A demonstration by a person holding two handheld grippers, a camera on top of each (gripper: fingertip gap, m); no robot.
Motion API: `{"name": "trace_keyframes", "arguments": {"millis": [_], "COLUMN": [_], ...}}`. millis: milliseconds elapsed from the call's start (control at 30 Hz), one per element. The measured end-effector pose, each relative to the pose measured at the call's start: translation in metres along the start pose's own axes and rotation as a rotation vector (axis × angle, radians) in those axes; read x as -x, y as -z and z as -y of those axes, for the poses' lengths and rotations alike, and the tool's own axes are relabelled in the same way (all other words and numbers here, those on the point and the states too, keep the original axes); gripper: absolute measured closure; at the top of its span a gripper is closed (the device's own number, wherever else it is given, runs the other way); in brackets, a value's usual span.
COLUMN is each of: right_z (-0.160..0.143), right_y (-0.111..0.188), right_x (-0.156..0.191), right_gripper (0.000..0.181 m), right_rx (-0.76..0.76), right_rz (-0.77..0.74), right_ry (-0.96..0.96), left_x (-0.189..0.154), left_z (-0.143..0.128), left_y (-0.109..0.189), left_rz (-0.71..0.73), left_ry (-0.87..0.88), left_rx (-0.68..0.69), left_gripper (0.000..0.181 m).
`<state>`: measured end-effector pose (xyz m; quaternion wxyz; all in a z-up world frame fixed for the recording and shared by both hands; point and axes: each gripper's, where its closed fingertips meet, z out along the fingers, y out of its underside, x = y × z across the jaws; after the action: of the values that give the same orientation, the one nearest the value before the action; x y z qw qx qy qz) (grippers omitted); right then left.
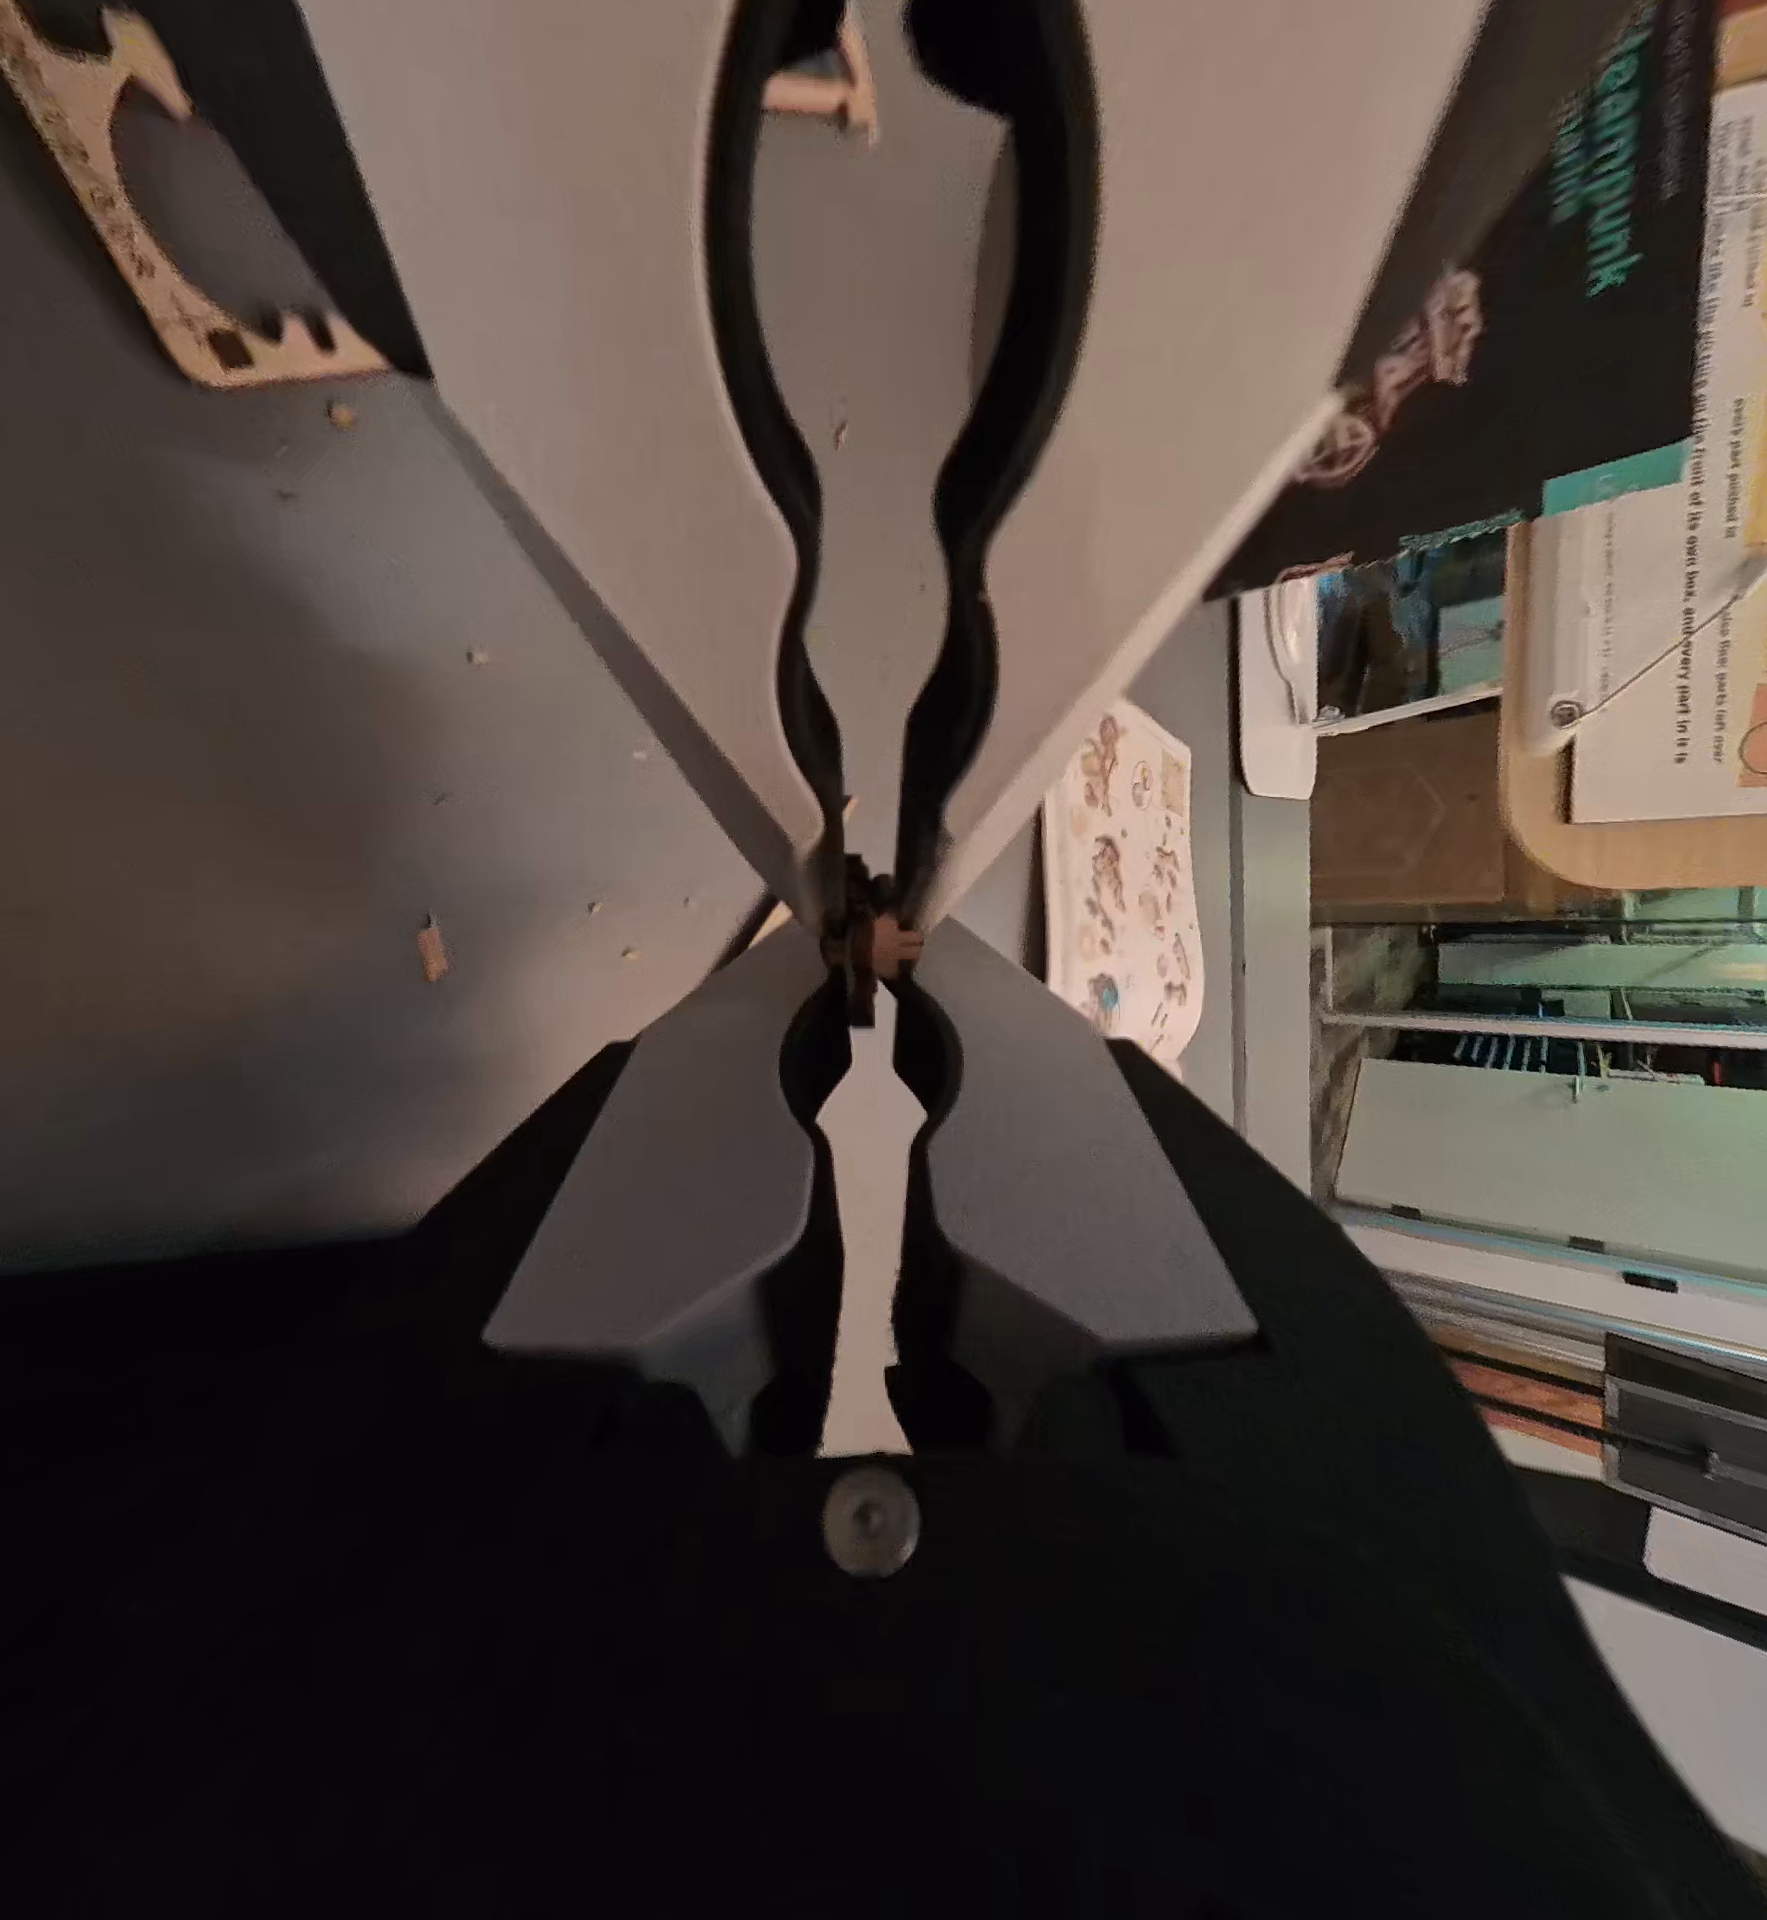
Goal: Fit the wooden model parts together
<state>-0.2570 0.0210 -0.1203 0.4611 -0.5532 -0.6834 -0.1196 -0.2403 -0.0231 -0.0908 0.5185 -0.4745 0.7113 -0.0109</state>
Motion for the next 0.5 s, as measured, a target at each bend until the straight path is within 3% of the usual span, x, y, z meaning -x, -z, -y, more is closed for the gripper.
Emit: {"name": "trace_keyframes", "arguments": {"millis": [267, 500], "right_z": [-0.003, 0.011], "right_y": [0.008, 0.011], "right_x": [-0.022, -0.013], "right_gripper": [0.175, 0.174], "right_rx": [-0.096, -0.115], "right_rz": [-0.049, -0.042], "right_ry": [-0.015, -0.001], "left_x": [0.028, 0.018], "left_z": [-0.013, -0.018], "left_y": [0.017, 0.009], "left_rz": [0.075, 0.048], "left_ry": [0.048, 0.012], "left_rx": [0.008, 0.047], "left_gripper": [0.176, 0.176]}}
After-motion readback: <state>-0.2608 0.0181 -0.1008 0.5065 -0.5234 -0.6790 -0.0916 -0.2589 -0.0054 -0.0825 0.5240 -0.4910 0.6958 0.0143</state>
